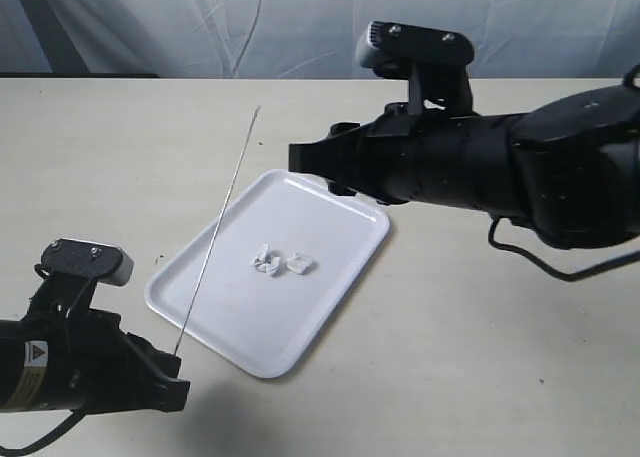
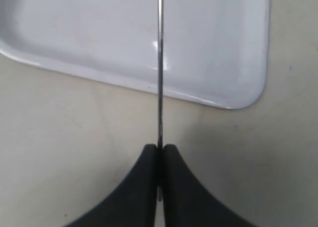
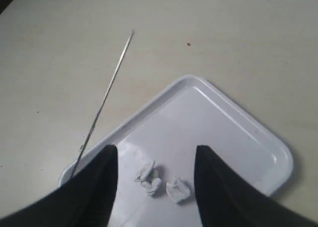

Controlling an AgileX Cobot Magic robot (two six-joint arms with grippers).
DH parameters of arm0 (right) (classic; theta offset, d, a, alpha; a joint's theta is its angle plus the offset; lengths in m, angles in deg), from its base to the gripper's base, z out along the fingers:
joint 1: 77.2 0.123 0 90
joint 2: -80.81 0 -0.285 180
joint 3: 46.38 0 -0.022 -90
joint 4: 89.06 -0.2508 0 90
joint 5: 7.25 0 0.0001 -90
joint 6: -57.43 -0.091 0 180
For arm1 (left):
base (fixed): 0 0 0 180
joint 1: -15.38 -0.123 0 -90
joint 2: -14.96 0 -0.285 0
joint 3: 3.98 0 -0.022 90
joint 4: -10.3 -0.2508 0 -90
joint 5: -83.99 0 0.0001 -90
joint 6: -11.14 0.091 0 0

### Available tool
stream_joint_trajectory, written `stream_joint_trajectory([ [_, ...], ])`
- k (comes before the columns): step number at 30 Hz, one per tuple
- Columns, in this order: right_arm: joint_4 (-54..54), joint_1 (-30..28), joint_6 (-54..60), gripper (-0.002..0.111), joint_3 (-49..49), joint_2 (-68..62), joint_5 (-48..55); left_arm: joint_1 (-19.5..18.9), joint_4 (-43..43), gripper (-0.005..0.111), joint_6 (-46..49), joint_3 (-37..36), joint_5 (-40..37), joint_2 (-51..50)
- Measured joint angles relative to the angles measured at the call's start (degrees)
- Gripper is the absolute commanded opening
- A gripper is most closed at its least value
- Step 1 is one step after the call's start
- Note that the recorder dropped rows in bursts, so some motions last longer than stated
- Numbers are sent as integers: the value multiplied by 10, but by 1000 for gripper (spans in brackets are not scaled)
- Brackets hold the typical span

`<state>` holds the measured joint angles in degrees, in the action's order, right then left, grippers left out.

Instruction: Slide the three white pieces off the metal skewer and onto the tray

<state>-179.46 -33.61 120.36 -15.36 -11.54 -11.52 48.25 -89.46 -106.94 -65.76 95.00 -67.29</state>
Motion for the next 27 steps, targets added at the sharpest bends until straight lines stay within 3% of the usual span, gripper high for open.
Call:
stream_joint_trajectory([
  [8, -1, 0, 1, 46, 17, 63, 30, 0, -2, 0, -4, 18, -14, -24],
  [27, -33, 0, 0, 46, 18, 81, 67, 0, -1, 0, -4, 60, 59, -104],
])
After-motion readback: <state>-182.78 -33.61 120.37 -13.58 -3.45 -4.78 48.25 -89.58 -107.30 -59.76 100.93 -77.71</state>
